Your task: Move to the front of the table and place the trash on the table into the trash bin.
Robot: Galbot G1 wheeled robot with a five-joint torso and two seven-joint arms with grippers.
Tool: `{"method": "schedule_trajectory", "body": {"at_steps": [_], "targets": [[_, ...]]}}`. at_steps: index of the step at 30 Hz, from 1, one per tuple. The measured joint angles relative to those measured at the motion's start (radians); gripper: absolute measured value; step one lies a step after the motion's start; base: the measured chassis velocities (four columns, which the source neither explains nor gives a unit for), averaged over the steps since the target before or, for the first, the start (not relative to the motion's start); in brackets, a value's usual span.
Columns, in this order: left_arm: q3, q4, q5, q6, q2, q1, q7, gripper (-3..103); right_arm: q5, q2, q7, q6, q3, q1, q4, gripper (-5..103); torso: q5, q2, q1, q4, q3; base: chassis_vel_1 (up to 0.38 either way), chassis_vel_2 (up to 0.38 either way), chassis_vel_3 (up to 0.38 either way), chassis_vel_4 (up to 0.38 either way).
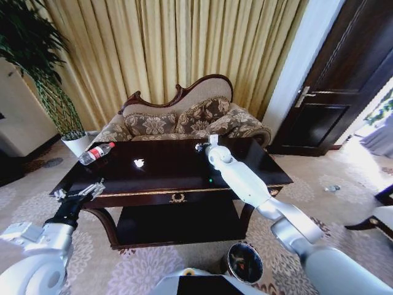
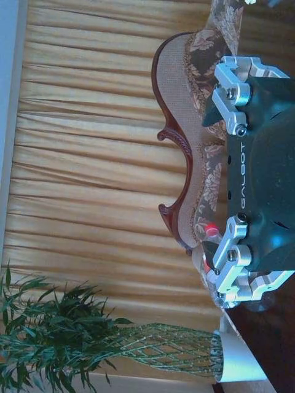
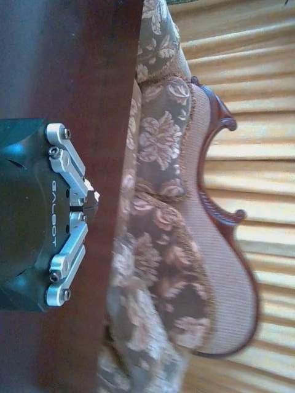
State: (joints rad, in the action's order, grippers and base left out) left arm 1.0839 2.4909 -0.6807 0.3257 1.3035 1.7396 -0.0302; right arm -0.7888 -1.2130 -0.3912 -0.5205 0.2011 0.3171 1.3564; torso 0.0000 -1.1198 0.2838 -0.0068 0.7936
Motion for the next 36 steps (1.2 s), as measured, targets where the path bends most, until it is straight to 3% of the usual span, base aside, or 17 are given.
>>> {"method": "schedule_trajectory", "body": {"at_steps": [6,13,15,19,21,29,36], "targets": [[-0.002,-0.012,-0.013,-0.001,-0.020,-0.004,-0.004,100,0.022,0.082,-0.009,-0.015,-0.049,0.078,0.184,0,0.0001,0.000,0.000,0.0000,0.000,0.000,0.000,0.000,0.000],[-0.018,-0.019,-0.014,-0.003,-0.026,-0.007,-0.005,100,-0.075,0.213,-0.028,-0.036,-0.176,0.218,0.397,0,0.0002,0.000,0.000,-0.0004,0.000,0.000,0.000,0.000,0.000],[-0.035,-0.020,-0.008,-0.004,-0.025,-0.010,-0.005,100,-0.098,0.286,-0.025,-0.035,-0.255,0.296,0.489,0,0.0003,0.000,0.000,-0.0005,0.000,0.000,0.000,0.000,0.000],[-0.052,-0.020,-0.002,-0.004,-0.023,-0.011,-0.004,100,-0.108,0.332,-0.013,-0.028,-0.333,0.375,0.550,0,-0.0004,0.000,0.000,0.0000,0.000,0.000,0.000,0.000,0.000],[-0.069,-0.019,0.006,-0.005,-0.019,-0.013,-0.005,100,-0.110,0.375,0.000,0.000,-0.440,0.523,0.606,0,0.0007,0.000,0.000,-0.0006,0.000,0.000,0.000,0.000,0.000],[-0.100,-0.026,0.022,-0.017,-0.018,-0.024,-0.004,100,-0.117,0.397,-0.034,0.048,-0.582,0.677,0.666,0,0.0000,0.000,0.000,0.0000,0.000,0.000,0.000,0.000,0.000],[-0.103,-0.030,0.022,-0.018,-0.018,-0.035,-0.003,100,-0.135,0.394,-0.046,0.070,-0.602,0.700,0.697,0,0.0001,0.000,0.000,0.0000,0.000,0.000,0.000,0.000,0.000]]}}
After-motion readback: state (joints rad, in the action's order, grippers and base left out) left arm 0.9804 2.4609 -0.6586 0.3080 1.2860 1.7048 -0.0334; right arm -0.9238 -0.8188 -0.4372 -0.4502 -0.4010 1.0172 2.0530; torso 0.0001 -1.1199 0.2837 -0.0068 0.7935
